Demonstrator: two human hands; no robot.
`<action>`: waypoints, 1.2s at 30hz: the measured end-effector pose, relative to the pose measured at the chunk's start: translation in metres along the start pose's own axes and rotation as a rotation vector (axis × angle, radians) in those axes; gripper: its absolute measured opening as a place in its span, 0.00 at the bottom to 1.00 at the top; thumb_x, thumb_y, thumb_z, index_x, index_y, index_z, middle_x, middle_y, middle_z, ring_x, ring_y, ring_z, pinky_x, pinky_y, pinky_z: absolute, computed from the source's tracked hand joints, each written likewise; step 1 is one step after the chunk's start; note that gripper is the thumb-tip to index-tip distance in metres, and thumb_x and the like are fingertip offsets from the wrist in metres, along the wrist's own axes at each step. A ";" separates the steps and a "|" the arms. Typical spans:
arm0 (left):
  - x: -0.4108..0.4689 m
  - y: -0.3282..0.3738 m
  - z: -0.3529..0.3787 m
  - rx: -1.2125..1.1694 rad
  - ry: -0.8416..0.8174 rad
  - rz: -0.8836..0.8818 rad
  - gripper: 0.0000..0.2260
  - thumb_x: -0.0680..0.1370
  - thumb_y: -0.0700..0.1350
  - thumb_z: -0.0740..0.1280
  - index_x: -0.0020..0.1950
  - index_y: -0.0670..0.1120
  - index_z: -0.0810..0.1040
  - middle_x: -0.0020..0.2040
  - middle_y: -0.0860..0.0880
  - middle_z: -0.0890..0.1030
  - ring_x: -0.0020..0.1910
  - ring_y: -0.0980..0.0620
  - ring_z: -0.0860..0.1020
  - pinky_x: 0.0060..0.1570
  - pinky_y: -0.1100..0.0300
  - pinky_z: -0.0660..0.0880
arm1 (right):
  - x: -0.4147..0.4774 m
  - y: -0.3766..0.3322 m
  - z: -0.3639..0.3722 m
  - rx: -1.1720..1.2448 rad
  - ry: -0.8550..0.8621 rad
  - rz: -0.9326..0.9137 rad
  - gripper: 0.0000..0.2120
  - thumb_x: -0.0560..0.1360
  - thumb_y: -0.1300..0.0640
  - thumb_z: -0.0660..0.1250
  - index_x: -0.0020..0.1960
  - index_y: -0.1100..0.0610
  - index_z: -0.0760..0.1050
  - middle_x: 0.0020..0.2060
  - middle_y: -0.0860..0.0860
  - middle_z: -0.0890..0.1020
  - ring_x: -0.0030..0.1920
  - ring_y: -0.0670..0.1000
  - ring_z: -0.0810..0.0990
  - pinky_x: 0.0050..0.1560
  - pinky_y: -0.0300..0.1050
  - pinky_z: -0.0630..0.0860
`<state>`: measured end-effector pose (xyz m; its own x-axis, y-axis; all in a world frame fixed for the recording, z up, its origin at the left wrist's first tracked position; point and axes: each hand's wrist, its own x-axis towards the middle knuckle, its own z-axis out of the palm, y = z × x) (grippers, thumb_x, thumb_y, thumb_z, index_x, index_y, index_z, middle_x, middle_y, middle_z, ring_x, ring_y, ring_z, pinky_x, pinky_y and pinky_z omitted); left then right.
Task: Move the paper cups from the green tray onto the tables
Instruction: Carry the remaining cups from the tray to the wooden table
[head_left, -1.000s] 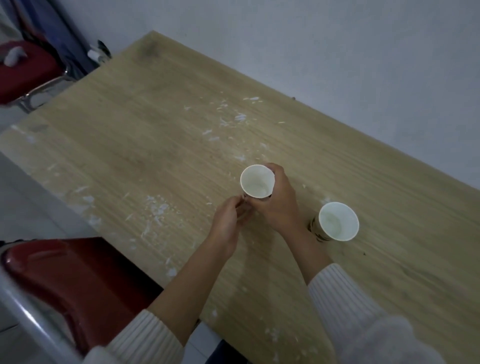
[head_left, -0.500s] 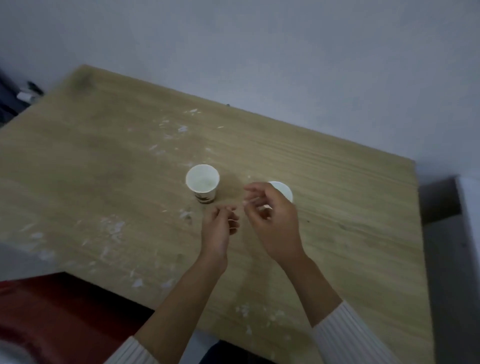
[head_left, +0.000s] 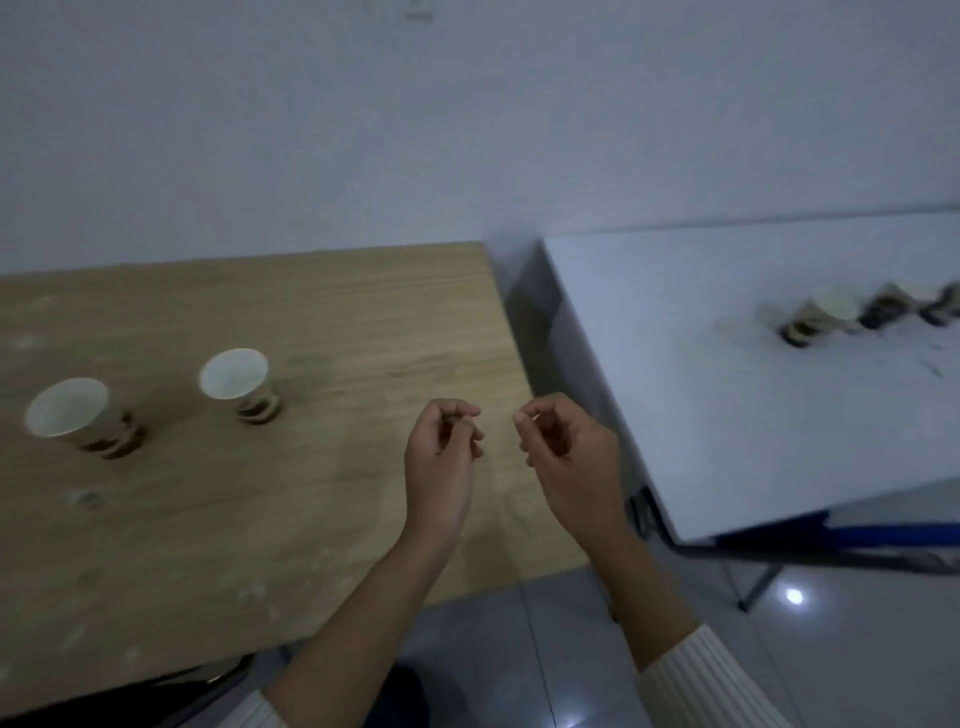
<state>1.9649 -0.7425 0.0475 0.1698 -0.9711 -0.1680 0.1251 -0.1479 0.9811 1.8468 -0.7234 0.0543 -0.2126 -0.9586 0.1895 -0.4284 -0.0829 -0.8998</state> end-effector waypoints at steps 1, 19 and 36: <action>-0.013 -0.003 0.017 0.005 -0.040 0.001 0.10 0.77 0.32 0.58 0.42 0.44 0.75 0.34 0.49 0.74 0.30 0.57 0.72 0.34 0.66 0.70 | -0.010 0.007 -0.021 -0.006 0.030 0.013 0.08 0.75 0.59 0.68 0.39 0.49 0.75 0.28 0.49 0.78 0.29 0.47 0.76 0.32 0.41 0.75; -0.223 -0.043 0.306 0.158 -0.968 0.071 0.07 0.79 0.37 0.61 0.46 0.47 0.76 0.37 0.49 0.77 0.36 0.58 0.76 0.41 0.65 0.77 | -0.173 0.125 -0.314 -0.148 0.728 0.371 0.05 0.76 0.58 0.68 0.41 0.51 0.77 0.30 0.53 0.79 0.31 0.55 0.78 0.34 0.57 0.77; -0.324 -0.084 0.585 0.220 -1.474 -0.003 0.07 0.78 0.36 0.60 0.46 0.45 0.77 0.36 0.52 0.77 0.35 0.59 0.76 0.41 0.65 0.76 | -0.196 0.221 -0.548 -0.177 1.256 0.597 0.04 0.76 0.59 0.67 0.42 0.54 0.76 0.31 0.54 0.80 0.32 0.51 0.79 0.33 0.37 0.78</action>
<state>1.3270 -0.5252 0.0757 -0.9635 -0.2620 -0.0552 -0.0452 -0.0442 0.9980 1.3128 -0.4046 0.0336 -0.9930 0.0514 0.1060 -0.0796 0.3703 -0.9255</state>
